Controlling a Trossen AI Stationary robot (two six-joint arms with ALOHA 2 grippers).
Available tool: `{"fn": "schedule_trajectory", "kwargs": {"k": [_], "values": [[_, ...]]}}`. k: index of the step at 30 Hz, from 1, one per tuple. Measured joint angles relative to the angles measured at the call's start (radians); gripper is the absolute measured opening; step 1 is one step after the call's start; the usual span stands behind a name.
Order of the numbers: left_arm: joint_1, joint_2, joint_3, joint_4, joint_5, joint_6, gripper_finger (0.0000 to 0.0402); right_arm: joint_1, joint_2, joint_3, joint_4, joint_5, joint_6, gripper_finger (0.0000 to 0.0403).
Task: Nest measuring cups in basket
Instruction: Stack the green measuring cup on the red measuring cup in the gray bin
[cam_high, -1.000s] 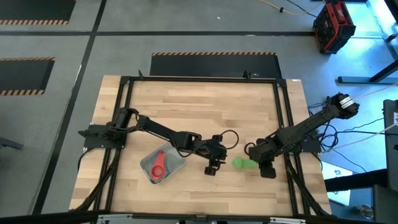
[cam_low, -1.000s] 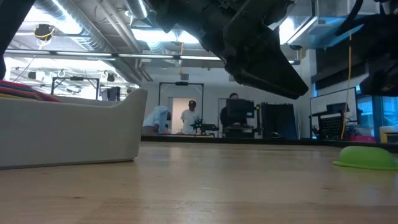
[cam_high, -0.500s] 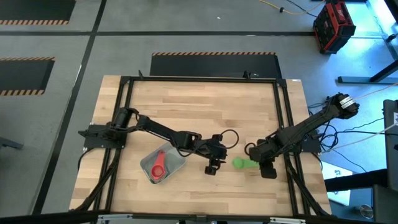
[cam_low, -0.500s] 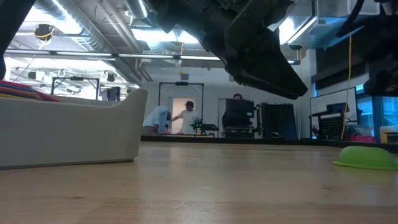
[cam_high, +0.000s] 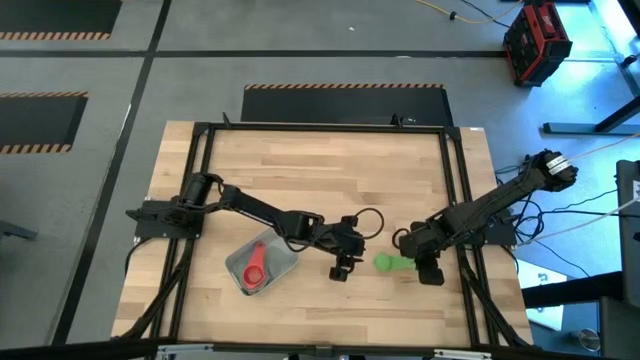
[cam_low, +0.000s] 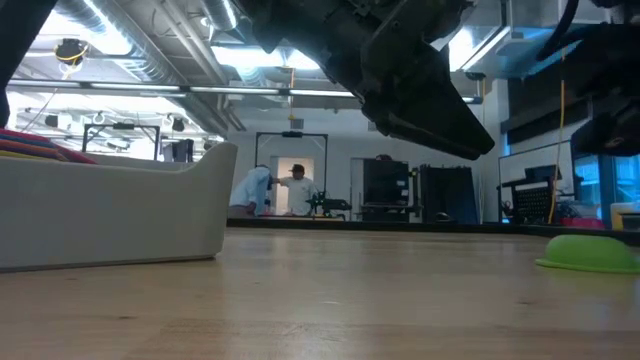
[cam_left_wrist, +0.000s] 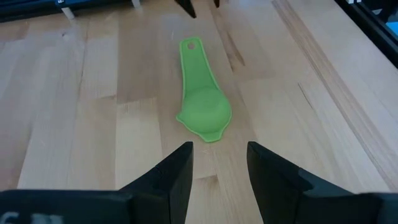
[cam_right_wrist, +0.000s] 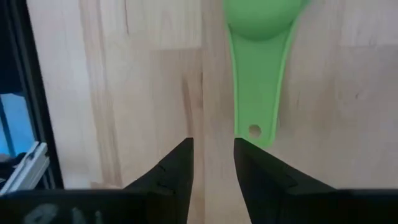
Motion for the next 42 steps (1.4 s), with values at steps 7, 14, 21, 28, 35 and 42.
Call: {"fn": "schedule_trajectory", "kwargs": {"k": [7,14,21,28,35,42], "values": [[0.000,0.000,0.000,0.000,0.000,0.000,0.0144,0.002,0.000,0.000,-0.015,0.080,0.031,0.0121],[0.000,0.000,0.000,0.000,0.000,0.000,0.0144,0.000,0.000,0.000,-0.008,0.069,0.033,0.0121],[0.000,0.000,0.000,0.000,0.000,0.000,0.0144,0.000,0.000,0.000,-0.012,0.068,0.034,0.0121],[0.000,0.000,0.000,0.000,0.000,0.000,0.0144,0.000,0.000,0.000,-0.012,0.063,0.060,0.0122],[0.000,0.000,0.000,0.000,0.000,0.000,0.0144,-0.002,0.001,0.000,-0.024,0.060,0.086,0.0155],[0.000,0.000,0.000,0.000,0.000,0.000,0.0144,-0.003,0.057,0.000,-0.073,0.105,0.029,0.0171]]}}
